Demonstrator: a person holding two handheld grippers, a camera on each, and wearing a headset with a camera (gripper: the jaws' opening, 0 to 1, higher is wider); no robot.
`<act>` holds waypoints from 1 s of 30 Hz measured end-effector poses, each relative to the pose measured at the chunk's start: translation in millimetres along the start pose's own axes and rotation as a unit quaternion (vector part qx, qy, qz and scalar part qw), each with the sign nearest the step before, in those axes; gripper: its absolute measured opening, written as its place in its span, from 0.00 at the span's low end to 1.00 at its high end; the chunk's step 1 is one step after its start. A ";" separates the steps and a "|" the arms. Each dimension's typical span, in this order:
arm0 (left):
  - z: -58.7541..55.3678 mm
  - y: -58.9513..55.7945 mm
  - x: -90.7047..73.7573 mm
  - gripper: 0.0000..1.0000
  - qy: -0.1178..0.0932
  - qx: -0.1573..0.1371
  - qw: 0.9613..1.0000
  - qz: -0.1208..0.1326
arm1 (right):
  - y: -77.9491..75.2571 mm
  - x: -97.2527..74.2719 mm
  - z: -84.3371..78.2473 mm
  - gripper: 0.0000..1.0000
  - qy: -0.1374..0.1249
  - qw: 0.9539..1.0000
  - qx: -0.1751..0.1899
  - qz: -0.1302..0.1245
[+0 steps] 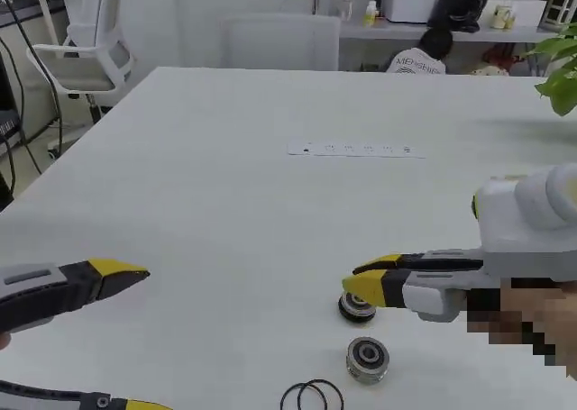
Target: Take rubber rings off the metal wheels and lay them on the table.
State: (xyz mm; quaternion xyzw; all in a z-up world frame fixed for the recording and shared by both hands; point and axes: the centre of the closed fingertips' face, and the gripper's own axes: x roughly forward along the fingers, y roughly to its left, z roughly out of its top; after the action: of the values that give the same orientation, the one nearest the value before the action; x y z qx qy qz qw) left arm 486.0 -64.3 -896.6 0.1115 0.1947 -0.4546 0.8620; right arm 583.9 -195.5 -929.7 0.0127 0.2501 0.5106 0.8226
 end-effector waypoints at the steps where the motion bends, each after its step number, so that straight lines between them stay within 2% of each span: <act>1: 0.4 0.8 -0.9 0.87 0.000 0.001 1.000 0.001 | -2.3 -1.4 2.1 0.14 -0.005 1.000 0.003 -0.003; 6: 4.9 4.7 -5.3 0.86 -0.007 0.007 1.000 0.007 | -10.1 -7.4 8.9 0.14 -0.020 1.000 0.011 -0.018; 10: 5.4 10.2 -7.9 0.86 -0.005 0.010 1.000 0.017 | -17.3 -11.8 12.7 0.13 -0.031 0.999 0.017 -0.030; 15: 15.6 15.2 -12.6 0.86 -0.016 0.016 1.000 0.023 | -26.1 -15.1 13.0 0.13 -0.035 0.998 0.024 -0.044; 20: 30.5 19.4 -14.8 0.86 -0.028 0.024 0.999 0.024 | -34.2 -18.0 11.1 0.13 -0.034 0.998 0.030 -0.054; 26: 41.9 23.8 -13.3 0.85 -0.024 0.037 0.999 0.024 | -42.8 -20.3 7.6 0.13 -0.032 0.997 0.037 -0.065; 30: 51.5 25.7 -8.7 0.84 -0.036 0.044 0.998 0.021 | -45.4 -19.8 3.7 0.13 -0.026 0.997 0.039 -0.069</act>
State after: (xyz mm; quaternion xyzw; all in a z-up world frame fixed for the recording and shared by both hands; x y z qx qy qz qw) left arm 514.9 -62.4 -846.1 0.1366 0.1408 -0.4486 0.8719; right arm 616.3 -233.1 -931.1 0.0408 0.2490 0.4419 0.8609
